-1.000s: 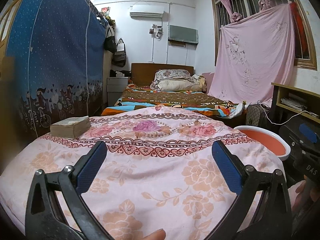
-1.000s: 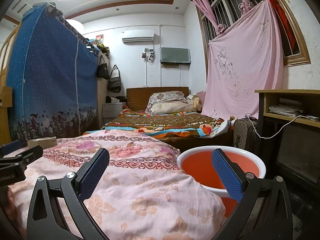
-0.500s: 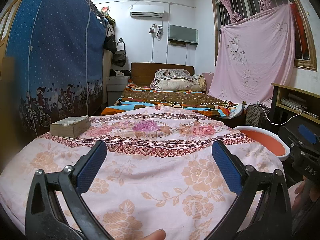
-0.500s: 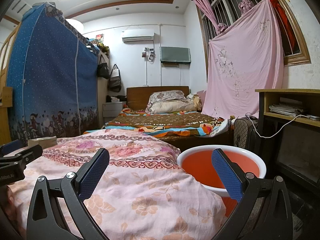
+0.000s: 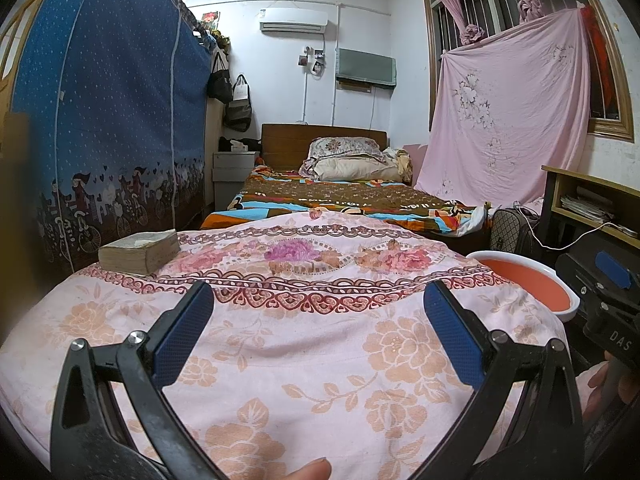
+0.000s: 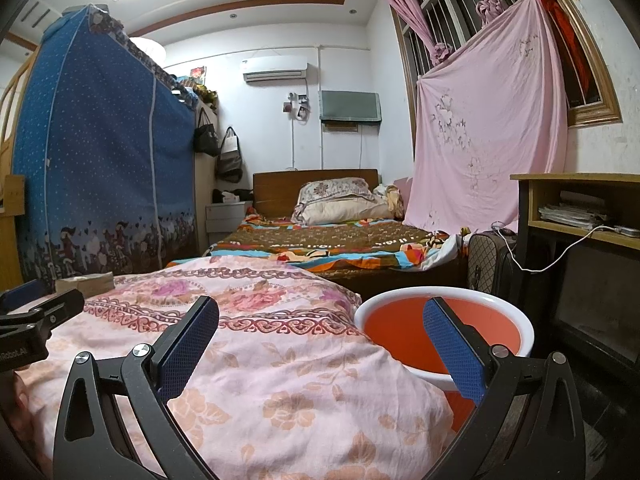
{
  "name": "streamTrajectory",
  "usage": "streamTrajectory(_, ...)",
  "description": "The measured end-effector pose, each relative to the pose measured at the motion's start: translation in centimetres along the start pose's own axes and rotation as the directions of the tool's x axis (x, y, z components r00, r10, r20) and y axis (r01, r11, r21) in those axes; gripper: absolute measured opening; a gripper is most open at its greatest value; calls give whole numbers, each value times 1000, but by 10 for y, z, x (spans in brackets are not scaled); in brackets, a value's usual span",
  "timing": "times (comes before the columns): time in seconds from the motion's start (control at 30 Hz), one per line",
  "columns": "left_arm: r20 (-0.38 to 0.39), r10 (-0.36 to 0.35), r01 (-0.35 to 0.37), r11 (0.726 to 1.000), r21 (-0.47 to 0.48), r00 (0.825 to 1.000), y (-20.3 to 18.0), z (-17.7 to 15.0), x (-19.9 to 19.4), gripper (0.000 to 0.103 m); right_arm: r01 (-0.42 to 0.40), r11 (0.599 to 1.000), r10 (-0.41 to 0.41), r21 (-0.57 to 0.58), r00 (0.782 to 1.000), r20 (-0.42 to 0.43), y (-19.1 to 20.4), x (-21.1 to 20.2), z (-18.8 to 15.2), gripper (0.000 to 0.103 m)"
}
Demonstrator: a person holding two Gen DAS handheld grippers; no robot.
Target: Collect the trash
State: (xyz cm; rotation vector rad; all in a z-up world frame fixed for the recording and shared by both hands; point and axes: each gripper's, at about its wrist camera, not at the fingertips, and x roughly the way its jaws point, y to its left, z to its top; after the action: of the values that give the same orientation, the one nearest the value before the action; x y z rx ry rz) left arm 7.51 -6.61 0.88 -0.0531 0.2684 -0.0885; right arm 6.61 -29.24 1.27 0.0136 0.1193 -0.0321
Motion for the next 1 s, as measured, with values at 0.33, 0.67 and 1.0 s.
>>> streamTrajectory(0.33, -5, -1, 1, 1000, -4, 1000, 1, 1, 2, 92, 1, 1000, -1, 1, 1000, -5, 0, 2, -3, 103)
streamTrajectory(0.67, -18, 5, -5, 1000, 4, 1000, 0, 0, 5, 91, 0, 1000, 0, 1, 1000, -8, 1, 2, -3, 103)
streamTrajectory(1.0, -10, 14, -14, 1000, 5, 1000, 2, 1, 5, 91, -3, 1000, 3, -1, 1000, -16, 4, 2, -7, 103)
